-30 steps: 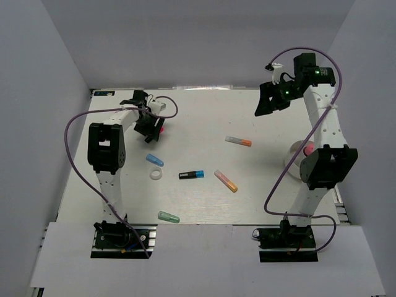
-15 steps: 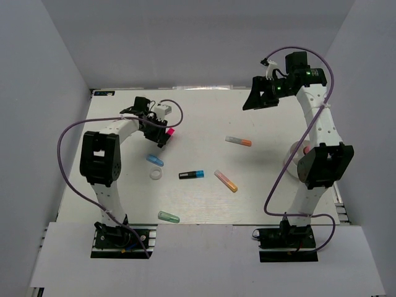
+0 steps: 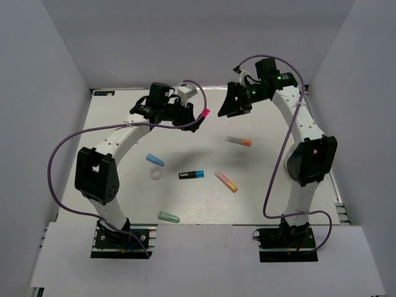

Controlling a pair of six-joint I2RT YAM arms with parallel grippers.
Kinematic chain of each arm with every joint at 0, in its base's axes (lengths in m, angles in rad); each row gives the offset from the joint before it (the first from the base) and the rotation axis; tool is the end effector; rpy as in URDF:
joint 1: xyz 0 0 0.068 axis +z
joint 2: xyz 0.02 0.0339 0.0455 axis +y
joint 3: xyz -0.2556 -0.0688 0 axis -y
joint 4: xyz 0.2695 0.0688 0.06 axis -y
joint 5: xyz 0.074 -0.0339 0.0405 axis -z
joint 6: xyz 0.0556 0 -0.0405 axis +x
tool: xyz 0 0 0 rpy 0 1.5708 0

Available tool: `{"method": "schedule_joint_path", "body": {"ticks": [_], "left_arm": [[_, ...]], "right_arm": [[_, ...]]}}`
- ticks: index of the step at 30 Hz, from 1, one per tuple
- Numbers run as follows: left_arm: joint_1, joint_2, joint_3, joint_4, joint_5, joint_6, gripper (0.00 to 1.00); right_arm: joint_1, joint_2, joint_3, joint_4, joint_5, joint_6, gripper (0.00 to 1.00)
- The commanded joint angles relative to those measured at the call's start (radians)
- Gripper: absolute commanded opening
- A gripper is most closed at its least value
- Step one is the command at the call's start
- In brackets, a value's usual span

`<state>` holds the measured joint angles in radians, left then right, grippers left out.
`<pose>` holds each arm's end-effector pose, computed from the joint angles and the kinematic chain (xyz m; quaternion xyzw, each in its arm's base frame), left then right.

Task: Sort the stationery into containers
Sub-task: Pick up the pen from the center of the board, then place the pen in the storage box.

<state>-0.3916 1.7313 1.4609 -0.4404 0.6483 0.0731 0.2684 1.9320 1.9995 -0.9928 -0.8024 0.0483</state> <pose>0.3812 -0.1937 0.2745 0.3276 0.8079 -0.3485 0.3442 0.4165 0.1560 0.3407 -0.2190 0.8542 0.4118 0.2299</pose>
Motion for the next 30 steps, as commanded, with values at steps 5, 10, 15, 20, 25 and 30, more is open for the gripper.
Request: {"method": "schedule_joint_path", "body": {"ticks": [5,10,15,20,25,30], "left_arm": [[-0.059,0.004,0.091,0.011,0.008,-0.027,0.27],[-0.102,0.016,0.115,0.006,0.004,-0.021,0.27],[-0.122,0.007,0.105,0.005,-0.015,-0.004,0.27],[-0.142,0.007,0.101,-0.001,-0.027,0.011,0.28],[-0.151,0.004,0.104,0.002,-0.041,0.011,0.31],[-0.151,0.002,0.118,-0.018,-0.084,0.001,0.98]], "right_arm": [[0.029,0.048,0.071,0.051,-0.038,0.041,0.77],[0.035,0.07,0.09,0.059,-0.041,0.048,0.78],[0.046,0.085,0.107,0.068,-0.052,0.055,0.75],[0.046,0.091,0.104,0.072,-0.095,0.055,0.54],[0.043,0.084,0.087,0.077,-0.11,0.048,0.16],[0.014,0.062,0.082,0.043,-0.046,0.006,0.0]]}}
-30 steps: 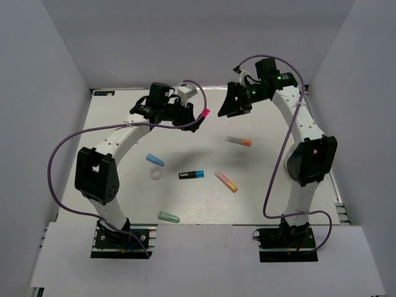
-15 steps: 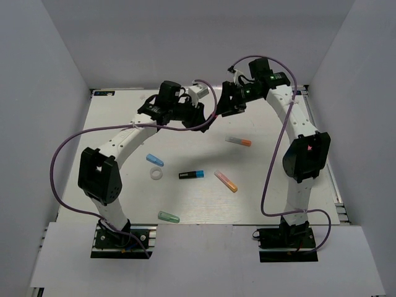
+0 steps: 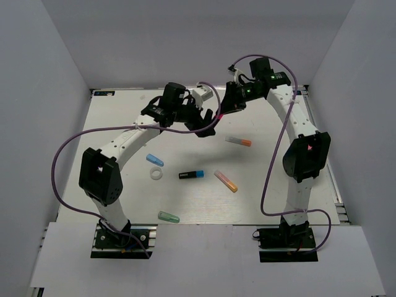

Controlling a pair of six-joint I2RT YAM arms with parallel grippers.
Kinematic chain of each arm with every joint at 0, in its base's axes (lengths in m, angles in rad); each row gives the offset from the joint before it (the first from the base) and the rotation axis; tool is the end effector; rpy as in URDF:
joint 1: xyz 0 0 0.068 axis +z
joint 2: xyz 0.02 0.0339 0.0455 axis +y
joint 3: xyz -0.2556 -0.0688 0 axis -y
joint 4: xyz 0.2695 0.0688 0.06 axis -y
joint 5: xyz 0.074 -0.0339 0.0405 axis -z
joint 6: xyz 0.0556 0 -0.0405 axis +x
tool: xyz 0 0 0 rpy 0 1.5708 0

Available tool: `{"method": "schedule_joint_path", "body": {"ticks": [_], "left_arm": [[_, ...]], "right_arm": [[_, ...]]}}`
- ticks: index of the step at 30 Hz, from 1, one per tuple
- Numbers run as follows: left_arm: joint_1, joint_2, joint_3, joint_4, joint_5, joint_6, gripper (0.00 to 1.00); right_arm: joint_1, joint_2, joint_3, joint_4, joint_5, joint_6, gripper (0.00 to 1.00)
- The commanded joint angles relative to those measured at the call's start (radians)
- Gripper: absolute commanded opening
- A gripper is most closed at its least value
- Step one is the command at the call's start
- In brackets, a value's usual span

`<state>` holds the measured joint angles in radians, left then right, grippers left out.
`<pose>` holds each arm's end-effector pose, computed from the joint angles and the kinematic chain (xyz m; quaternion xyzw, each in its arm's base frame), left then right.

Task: Sort the stationery into containers
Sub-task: Place the pen in the storage box.

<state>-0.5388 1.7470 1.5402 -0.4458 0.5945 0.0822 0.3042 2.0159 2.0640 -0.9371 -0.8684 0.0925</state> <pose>0.3585 -0.2506 0.2956 0.3855 0.7765 -0.3516 0.3533 0.4315 0.1800 0.3317 -0.2302 0.8354 0.4485 0.2192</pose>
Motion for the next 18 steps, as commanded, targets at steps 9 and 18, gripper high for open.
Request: {"method": "schedule_joint_path", "body": {"ticks": [9,18], "left_arm": [[0.022,-0.07,-0.009,-0.028,-0.185,-0.032,0.98],[0.042,-0.023,-0.006,-0.057,-0.176,-0.041,0.98]], "right_arm": [[-0.233,-0.215,-0.038,-0.126,0.317,-0.246,0.0],[-0.437,-0.22,0.013,-0.362,0.626,-0.537,0.0]]}}
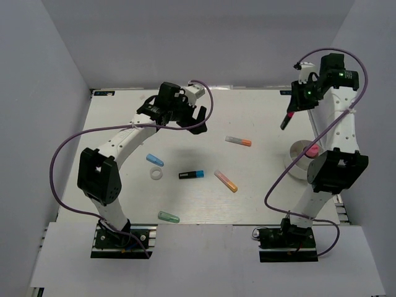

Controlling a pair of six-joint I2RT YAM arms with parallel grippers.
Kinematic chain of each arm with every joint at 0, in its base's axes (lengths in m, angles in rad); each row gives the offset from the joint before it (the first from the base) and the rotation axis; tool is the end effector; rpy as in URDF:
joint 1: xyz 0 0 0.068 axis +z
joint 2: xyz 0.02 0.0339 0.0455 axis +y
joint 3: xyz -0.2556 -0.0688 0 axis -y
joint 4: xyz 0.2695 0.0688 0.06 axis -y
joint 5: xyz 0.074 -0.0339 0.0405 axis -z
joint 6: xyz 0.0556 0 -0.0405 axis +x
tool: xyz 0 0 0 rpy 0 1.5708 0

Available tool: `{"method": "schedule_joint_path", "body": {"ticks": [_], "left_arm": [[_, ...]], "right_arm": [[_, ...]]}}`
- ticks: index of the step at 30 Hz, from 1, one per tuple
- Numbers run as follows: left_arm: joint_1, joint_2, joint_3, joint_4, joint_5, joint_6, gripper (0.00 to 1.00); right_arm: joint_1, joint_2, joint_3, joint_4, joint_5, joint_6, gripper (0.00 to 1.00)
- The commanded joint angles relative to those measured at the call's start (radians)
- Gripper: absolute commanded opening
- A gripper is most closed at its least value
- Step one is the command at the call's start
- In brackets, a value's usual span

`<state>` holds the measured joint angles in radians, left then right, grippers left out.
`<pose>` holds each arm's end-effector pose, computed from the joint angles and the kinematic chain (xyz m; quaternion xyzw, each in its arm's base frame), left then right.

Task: Sort the stationery into containers
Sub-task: Place the pen in the storage box.

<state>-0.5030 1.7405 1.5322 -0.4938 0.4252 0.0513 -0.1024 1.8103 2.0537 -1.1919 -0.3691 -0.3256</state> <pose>0.3696 -0.2295 0.2879 0.3280 0.8286 -0.2787 0.3580 0.4010 -0.0210 0.3827 -0.1601 0.9237 0.1068 0.3312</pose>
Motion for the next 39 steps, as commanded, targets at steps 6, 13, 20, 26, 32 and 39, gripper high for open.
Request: {"method": "schedule_joint_path", "body": {"ticks": [6,13,20,26,32,39], "left_arm": [[0.015,0.007,0.011,-0.019,0.0,-0.005,0.98],[0.015,-0.012,-0.02,-0.009,-0.009,-0.005,0.98],[0.024,-0.029,-0.052,-0.003,-0.025,-0.004,0.98],[0.024,-0.022,-0.044,-0.011,-0.019,0.004,0.98],[0.024,-0.024,-0.078,-0.063,0.11,0.097,0.96],[0.024,-0.113,-0.239,-0.186,0.207,0.41,0.86]], "right_arm": [[-0.085,-0.089,-0.107,-0.101,0.156,-0.182,0.0],[-0.088,-0.183,-0.342,-0.009,0.177,-0.201,0.0],[-0.089,-0.178,-0.406,0.077,0.208,-0.175,0.0],[-0.089,-0.166,-0.392,0.098,0.214,-0.171,0.0],[-0.091,-0.166,-0.429,0.114,0.213,-0.176,0.27],[-0.091,-0.152,-0.377,0.078,0.179,-0.162,0.5]]}}
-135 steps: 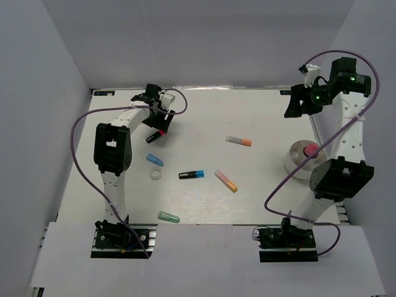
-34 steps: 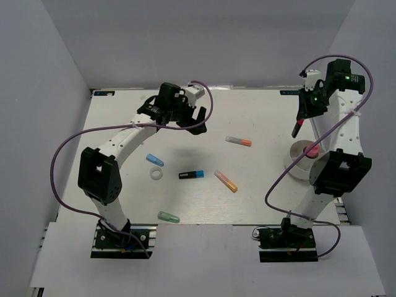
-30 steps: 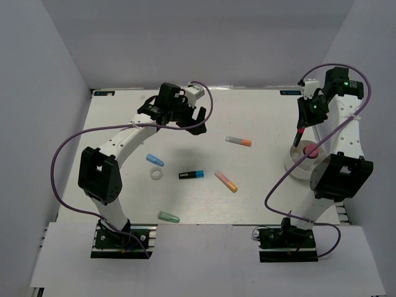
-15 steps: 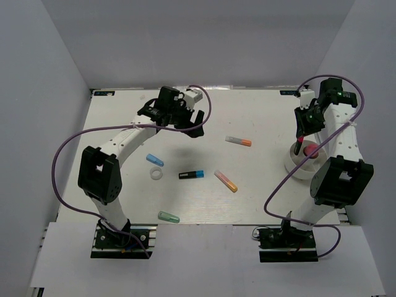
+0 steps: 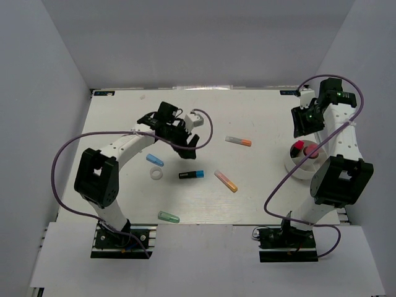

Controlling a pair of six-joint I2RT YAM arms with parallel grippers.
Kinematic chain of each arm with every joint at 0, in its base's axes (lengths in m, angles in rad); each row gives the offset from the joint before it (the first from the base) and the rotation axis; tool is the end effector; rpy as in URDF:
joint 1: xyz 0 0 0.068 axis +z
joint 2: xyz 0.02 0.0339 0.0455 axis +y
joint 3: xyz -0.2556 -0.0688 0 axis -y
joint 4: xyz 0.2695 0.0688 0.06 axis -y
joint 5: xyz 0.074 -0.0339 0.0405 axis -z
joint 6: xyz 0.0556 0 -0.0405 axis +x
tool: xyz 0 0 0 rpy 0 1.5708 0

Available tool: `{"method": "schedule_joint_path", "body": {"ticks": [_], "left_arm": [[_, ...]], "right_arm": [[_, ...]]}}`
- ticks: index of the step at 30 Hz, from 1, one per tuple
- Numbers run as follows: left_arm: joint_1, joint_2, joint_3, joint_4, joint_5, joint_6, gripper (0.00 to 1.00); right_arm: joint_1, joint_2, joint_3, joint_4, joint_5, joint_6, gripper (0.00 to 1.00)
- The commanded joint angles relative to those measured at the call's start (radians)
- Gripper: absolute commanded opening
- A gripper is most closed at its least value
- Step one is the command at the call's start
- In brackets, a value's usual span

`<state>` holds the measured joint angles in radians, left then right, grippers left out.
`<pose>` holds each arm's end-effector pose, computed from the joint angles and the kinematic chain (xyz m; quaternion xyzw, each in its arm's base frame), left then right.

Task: Sort the stationery into containers
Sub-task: Place the pen in the storage box, then pick up the pen from the center of the board.

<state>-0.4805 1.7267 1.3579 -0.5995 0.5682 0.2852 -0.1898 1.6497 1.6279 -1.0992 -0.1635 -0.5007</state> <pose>0.3419 -0.2120 0.2252 0.4196 0.8193 -0.2942 0.2574 0.3620 -0.0603 0.3064 -0.1684 0.9570 -0.0003 0.2361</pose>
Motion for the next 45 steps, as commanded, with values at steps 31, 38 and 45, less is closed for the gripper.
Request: {"method": "schedule_joint_path", "body": {"ticks": [31,38,45], "left_arm": [[-0.167,-0.073,-0.468,0.248,-0.191,0.488,0.64],[-0.188,-0.099,-0.522,0.337,-0.214,0.433,0.4],[-0.188,-0.161,-0.303,0.33,-0.15,0.166,0.19]], "right_arm": [[0.01,0.079,0.345,-0.212,-0.341,0.07,0.49],[0.012,0.071,0.296,-0.212,-0.542,0.099,0.51],[0.049,0.111,0.311,-0.208,-0.697,0.146,0.61]]}}
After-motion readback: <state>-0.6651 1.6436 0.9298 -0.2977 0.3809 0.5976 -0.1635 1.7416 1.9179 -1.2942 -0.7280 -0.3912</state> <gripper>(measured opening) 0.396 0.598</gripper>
